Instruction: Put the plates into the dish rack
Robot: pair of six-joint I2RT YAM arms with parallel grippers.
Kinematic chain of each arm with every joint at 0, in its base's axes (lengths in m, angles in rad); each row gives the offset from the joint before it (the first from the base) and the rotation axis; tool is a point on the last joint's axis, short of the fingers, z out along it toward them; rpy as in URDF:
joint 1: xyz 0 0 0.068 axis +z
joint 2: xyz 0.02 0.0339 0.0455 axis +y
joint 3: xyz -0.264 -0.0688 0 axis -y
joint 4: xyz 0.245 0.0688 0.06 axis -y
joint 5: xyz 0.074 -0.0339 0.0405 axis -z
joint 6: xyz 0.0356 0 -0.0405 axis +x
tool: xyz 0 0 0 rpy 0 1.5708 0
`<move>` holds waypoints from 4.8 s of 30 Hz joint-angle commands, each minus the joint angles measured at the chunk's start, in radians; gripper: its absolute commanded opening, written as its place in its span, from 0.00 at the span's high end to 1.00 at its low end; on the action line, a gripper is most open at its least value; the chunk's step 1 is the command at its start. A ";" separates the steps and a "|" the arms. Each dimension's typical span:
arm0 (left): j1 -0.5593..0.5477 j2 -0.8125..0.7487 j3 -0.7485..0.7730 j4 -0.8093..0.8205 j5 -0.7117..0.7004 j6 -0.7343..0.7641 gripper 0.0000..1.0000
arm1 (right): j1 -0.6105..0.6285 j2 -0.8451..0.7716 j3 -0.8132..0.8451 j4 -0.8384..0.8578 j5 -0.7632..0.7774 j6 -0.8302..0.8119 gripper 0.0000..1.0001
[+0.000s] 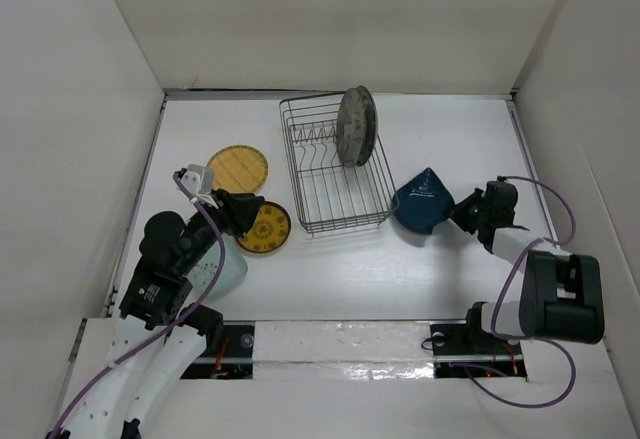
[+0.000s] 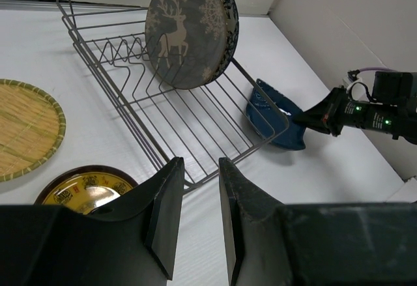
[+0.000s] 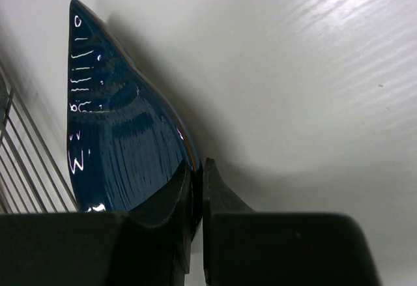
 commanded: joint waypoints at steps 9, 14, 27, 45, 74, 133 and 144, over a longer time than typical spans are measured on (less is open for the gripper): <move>0.003 0.024 0.031 0.039 0.004 0.008 0.75 | 0.079 -0.536 0.224 -0.235 0.473 -0.022 1.00; 0.012 0.027 0.031 0.039 0.008 0.007 0.74 | 0.329 -0.446 0.566 -0.256 0.520 -0.215 1.00; 0.031 0.019 0.031 0.035 -0.023 0.005 0.73 | 0.839 0.500 1.848 -0.765 1.084 -0.658 1.00; 0.031 0.036 0.031 0.035 -0.011 0.004 0.73 | 0.883 0.893 2.053 -0.735 1.264 -0.878 1.00; 0.031 0.051 0.031 0.036 -0.011 0.005 0.73 | 0.949 1.105 1.976 -0.713 1.242 -0.889 1.00; 0.031 -0.148 0.048 0.016 -0.420 -0.018 0.93 | 1.411 0.635 0.976 -0.115 0.458 -0.051 0.96; 0.031 -0.107 0.029 0.030 -0.333 -0.004 0.84 | 1.411 0.772 0.959 -0.032 0.363 0.073 0.51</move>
